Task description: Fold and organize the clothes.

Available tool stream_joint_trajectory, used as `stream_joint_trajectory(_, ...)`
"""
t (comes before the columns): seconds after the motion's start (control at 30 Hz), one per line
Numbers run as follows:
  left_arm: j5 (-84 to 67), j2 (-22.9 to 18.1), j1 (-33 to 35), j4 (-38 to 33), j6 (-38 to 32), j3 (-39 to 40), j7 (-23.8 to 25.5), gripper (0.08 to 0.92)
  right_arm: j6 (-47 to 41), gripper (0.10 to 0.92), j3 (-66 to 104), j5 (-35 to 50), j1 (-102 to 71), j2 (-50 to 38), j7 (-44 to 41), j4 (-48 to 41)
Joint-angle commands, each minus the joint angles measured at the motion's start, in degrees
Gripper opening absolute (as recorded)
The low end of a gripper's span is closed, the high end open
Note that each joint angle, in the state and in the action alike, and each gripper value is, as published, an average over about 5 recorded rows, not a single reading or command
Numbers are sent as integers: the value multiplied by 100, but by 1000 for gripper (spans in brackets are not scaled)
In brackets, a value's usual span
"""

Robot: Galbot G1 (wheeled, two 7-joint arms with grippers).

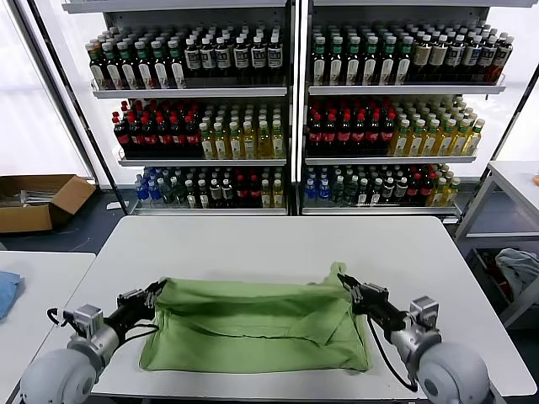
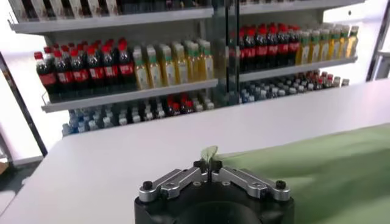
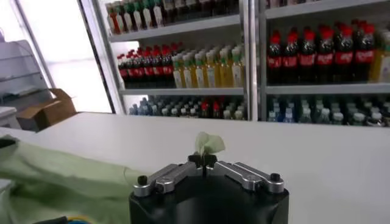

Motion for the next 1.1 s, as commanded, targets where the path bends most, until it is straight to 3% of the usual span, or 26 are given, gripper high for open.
stream_joint_trajectory(0.03, 624, -210, 983, -470, -64, -281, 75, 87, -200, 128, 440, -512, -1507, 76, 204, 647)
stream_joint_trajectory(0.2, 661, -184, 1077, -476, 65, -504, 65, 153, -183, 258, 685, -506, -1396, 96, 184, 533)
stream_joint_trajectory(0.43, 559, -200, 1300, -492, 175, -971, -152, 352, 269, 457, 1421, -577, -1057, 150, 53, 27)
stream_joint_trajectory(0.8, -15, -1184, 1291, -754, -118, -453, -1664, 672, 1220, 772, 2029, -778, -1091, 584, 31, -435)
stream_joint_trajectory(0.97, 145, -1447, 1130, -609, -126, 46, -2067, 797, 1455, 820, 2018, -773, -1239, 702, -225, -378)
stream_joint_trajectory(1.1, 302, -1554, 1012, -472, -123, 377, -2266, 821, 1556, 822, 2011, -822, -1319, 753, -351, -343)
